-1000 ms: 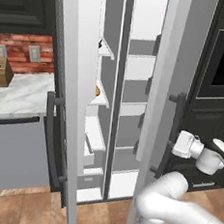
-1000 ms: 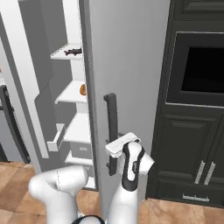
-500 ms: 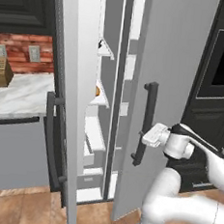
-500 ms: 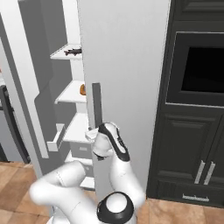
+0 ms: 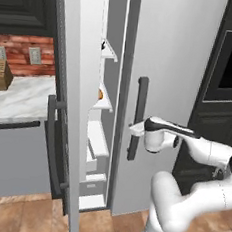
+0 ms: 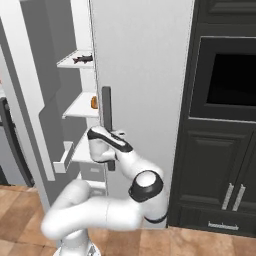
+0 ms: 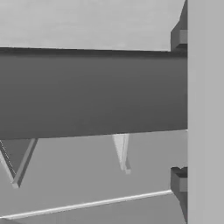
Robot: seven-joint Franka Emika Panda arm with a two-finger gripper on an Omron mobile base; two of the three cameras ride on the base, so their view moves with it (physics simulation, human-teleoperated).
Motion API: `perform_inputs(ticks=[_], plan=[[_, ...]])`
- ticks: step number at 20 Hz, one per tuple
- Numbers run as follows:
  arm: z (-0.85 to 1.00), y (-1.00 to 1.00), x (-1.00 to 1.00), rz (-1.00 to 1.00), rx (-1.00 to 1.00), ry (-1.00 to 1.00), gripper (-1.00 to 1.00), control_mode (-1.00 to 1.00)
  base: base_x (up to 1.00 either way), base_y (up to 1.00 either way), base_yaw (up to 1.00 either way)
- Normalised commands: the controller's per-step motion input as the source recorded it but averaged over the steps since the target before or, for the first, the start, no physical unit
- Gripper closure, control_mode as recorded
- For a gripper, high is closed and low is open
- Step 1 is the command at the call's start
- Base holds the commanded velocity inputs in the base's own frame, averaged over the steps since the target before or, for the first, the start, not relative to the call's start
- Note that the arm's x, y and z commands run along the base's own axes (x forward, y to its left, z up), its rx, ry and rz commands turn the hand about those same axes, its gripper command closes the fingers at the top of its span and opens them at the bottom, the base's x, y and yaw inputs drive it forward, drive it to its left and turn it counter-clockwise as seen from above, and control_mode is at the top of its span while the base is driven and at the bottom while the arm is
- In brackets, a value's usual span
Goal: There's a fish in the fridge that needs to be moved to the freezer for freezing. Pick up the fish from the fridge, place it on any shelf in the freezer, and close the fridge and freezer doors when done.
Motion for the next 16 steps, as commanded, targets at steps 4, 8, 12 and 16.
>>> perform_inputs(ticks=[4, 8, 12, 16], plan=[[0.02, 0.27, 0.81, 0.0, -0.03, 0.18, -1.0, -1.0, 0.0, 0.0, 0.0], [0.0, 0.22, 0.9, 0.0, -0.01, 0.06, -1.0, -1.0, 0.0, 0.0, 0.0], [0.0, 0.14, 0.98, 0.0, 0.0, 0.0, -1.0, -1.0, 0.0, 0.0, 0.0], [0.0, 0.09, 1.0, 0.0, 0.0, 0.0, -1.0, -1.0, 0.0, 0.0, 0.0]])
